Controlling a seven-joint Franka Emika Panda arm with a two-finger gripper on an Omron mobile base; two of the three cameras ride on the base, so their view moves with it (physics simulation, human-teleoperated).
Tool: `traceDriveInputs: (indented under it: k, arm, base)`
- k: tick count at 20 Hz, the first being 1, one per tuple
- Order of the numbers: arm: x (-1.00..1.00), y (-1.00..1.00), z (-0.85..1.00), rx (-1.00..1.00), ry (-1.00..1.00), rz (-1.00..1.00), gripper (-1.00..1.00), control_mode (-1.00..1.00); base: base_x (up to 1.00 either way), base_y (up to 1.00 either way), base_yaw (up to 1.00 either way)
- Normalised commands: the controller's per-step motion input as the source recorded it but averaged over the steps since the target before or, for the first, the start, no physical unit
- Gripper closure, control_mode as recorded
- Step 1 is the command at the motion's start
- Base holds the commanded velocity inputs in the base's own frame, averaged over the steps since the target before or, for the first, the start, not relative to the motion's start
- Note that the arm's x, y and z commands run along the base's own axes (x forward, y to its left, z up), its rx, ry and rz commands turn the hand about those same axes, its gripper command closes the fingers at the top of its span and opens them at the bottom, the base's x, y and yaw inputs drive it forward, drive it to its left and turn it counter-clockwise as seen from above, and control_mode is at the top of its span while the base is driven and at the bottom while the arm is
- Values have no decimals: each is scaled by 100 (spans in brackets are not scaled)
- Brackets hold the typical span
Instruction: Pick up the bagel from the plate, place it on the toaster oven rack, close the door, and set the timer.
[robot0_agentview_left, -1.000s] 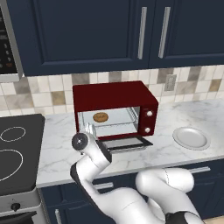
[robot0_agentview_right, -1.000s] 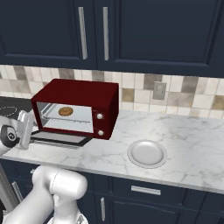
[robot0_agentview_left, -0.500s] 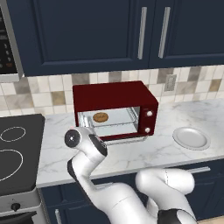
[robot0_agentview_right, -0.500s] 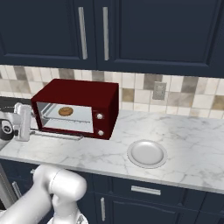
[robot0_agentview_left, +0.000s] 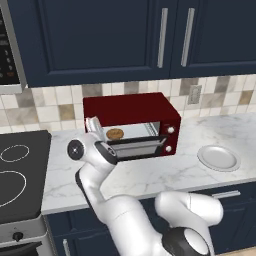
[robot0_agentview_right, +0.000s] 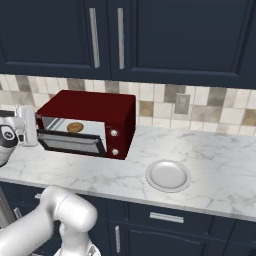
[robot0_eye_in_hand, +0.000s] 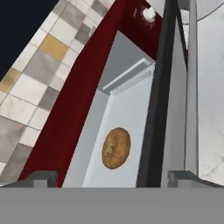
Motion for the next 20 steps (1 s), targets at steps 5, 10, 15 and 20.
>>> traceDriveInputs:
  k: [5, 10, 15, 20]
  arm:
    - [44, 21, 5, 0, -17, -5, -100, -100]
    - [46, 21, 0, 0, -12, -5, -100, -100]
    - [54, 18, 0, 0, -7, -6, -100, -100]
    - [51, 14, 0, 0, -2, -5, -100, -100]
  base:
    - [0, 0, 0]
    - [0, 0, 0]
    - [0, 0, 0]
    - [0, 0, 0]
